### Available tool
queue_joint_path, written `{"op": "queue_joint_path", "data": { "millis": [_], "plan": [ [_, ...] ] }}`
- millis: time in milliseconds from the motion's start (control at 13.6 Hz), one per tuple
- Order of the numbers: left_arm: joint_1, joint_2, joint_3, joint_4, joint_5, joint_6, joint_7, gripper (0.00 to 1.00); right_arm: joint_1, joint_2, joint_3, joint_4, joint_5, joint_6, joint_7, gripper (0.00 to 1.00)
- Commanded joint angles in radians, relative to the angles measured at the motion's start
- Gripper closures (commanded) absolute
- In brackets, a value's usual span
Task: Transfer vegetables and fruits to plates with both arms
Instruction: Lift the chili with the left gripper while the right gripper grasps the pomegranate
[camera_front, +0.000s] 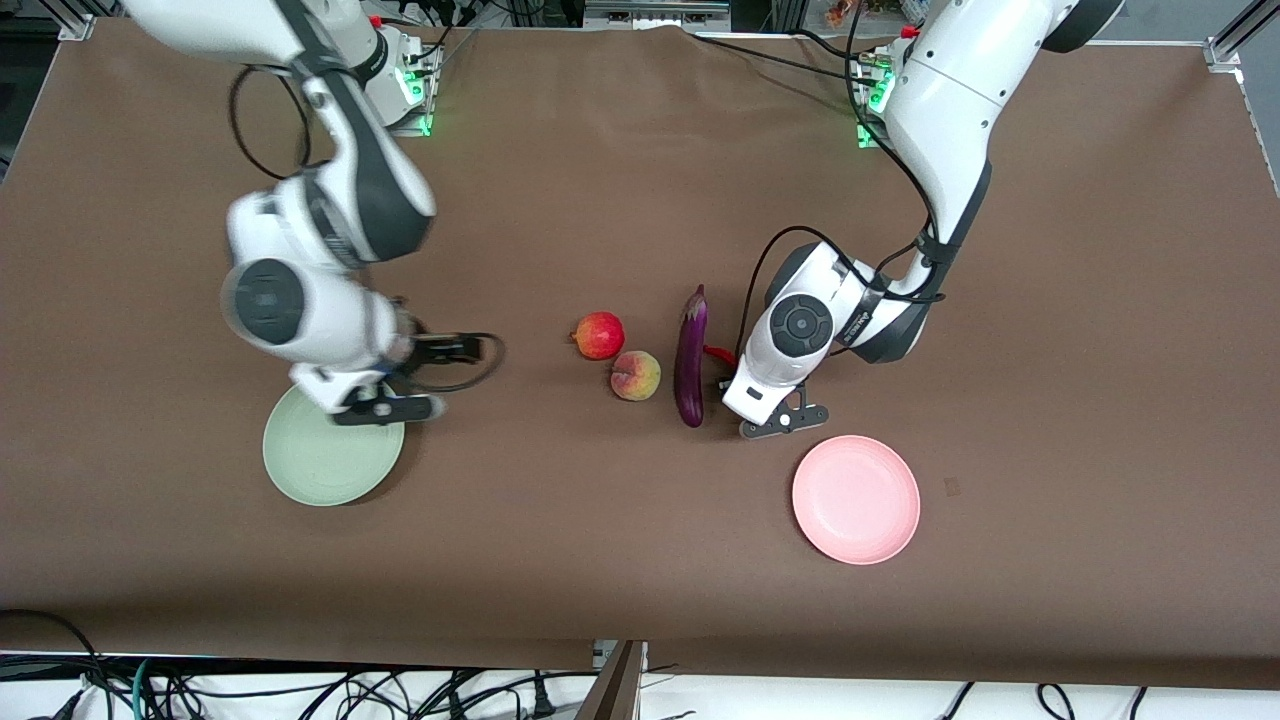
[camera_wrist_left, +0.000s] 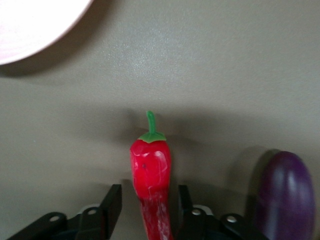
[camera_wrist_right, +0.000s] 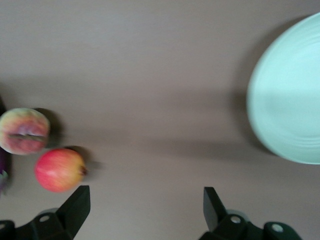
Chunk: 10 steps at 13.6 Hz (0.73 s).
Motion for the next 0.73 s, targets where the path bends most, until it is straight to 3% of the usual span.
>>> {"op": "queue_joint_path", "data": {
  "millis": [0, 220, 659],
  "plan": [
    [-0.009, 0.009, 0.005, 0.012, 0.032, 0.006, -0.013, 0.69, 0.071, 0.057, -0.007, 0.031, 0.010, 0.066, 0.105, 0.00],
    [0.001, -0.014, 0.006, 0.014, 0.032, -0.040, 0.000, 0.75, 0.144, 0.120, -0.007, 0.031, 0.009, 0.166, 0.186, 0.00],
    [0.075, -0.187, 0.013, 0.030, 0.032, -0.372, 0.248, 0.79, 0.224, 0.189, -0.008, 0.031, -0.002, 0.262, 0.297, 0.00]
  ]
}}
